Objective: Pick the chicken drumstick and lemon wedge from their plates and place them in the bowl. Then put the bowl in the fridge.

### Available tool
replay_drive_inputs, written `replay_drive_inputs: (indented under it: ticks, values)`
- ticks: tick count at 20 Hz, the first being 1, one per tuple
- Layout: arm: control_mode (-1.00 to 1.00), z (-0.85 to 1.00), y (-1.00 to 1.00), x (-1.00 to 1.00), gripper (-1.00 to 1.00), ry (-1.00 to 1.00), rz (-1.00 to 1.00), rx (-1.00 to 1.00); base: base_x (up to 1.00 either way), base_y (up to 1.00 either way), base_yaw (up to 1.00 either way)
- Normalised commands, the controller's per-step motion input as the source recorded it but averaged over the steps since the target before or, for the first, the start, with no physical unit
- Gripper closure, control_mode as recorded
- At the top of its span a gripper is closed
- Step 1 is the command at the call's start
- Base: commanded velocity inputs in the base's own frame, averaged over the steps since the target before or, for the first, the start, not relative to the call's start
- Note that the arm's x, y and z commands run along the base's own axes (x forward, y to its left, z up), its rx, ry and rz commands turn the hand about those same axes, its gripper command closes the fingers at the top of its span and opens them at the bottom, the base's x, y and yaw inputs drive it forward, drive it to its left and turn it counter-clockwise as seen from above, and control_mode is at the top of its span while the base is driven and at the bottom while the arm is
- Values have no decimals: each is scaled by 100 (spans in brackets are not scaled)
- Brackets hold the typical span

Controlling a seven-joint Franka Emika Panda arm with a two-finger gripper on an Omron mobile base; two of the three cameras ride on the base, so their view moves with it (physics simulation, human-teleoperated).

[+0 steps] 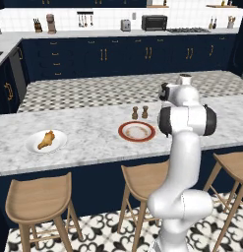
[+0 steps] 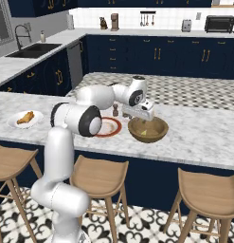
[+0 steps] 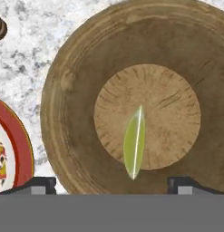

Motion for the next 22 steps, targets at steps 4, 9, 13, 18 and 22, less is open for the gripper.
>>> replay_drive_inputs:
  ticks: [4,9,13,18,22]
  values:
    - [-100,-6,100,-100,-100,-2,8,-7,0,0,0]
    - [-100,0,100,-46,-100,0,1,0,0,0,0]
    - [-100,4,100,-23,-100,0,3,0,0,0,0]
    - [-100,12,100,-3,-100,2,3,1,0,0,0]
    - [-100,8,100,0,-100,0,5,0,0,0,0]
